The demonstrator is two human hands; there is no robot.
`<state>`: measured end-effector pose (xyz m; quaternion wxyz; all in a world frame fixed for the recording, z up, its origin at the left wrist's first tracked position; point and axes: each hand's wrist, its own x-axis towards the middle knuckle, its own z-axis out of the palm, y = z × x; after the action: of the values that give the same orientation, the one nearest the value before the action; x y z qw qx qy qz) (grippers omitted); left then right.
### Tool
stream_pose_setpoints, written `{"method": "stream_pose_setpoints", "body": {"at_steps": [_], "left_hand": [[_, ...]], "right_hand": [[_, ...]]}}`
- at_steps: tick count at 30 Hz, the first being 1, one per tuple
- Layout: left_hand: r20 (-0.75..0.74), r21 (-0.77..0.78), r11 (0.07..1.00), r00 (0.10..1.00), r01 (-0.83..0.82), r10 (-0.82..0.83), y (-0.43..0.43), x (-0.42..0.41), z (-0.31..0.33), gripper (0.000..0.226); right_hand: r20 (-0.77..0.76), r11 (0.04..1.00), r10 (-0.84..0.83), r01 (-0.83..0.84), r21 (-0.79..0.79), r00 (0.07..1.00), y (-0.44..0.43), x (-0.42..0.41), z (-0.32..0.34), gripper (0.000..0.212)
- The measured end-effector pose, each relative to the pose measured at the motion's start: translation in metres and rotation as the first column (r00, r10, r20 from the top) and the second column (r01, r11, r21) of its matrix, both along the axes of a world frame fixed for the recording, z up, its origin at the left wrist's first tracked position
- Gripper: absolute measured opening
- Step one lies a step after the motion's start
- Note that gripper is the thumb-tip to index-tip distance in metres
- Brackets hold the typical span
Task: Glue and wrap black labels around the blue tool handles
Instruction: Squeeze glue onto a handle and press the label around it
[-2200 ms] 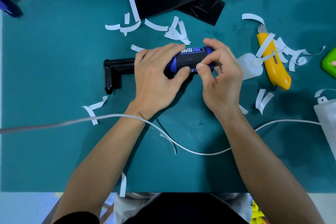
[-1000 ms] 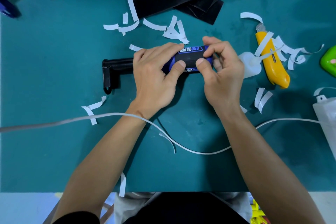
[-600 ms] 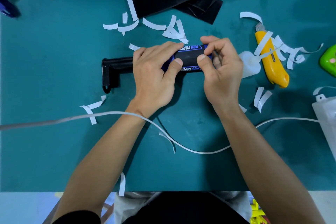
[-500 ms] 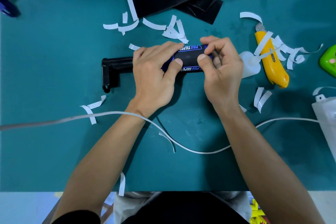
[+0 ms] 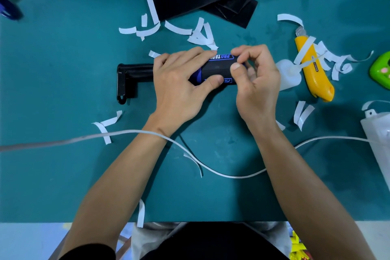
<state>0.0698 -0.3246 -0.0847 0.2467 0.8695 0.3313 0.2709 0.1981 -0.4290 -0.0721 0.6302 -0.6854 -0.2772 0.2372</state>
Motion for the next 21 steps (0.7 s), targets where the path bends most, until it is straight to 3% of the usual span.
{"method": "stream_pose_setpoints", "body": {"at_steps": [4,8,21], "left_hand": [[-0.004,-0.01,1.0,1.0,-0.002,0.002,-0.0003,0.0012,0.0014,0.041],[-0.01,-0.034,0.999,1.0,-0.005,0.004,0.0008,0.001,0.0024,0.041],[-0.002,-0.048,0.999,1.0,-0.021,0.021,0.0028,-0.0018,0.0015,0.042]], "right_hand": [[-0.135,0.996,0.091,-0.09,0.013,0.987,-0.0069,0.0039,0.0028,0.034],[-0.016,0.979,0.174,-0.175,-0.103,0.985,-0.0062,-0.0012,0.0,0.055],[-0.123,0.988,0.154,-0.155,0.004,0.98,-0.0039,0.0029,-0.0049,0.044]]}}
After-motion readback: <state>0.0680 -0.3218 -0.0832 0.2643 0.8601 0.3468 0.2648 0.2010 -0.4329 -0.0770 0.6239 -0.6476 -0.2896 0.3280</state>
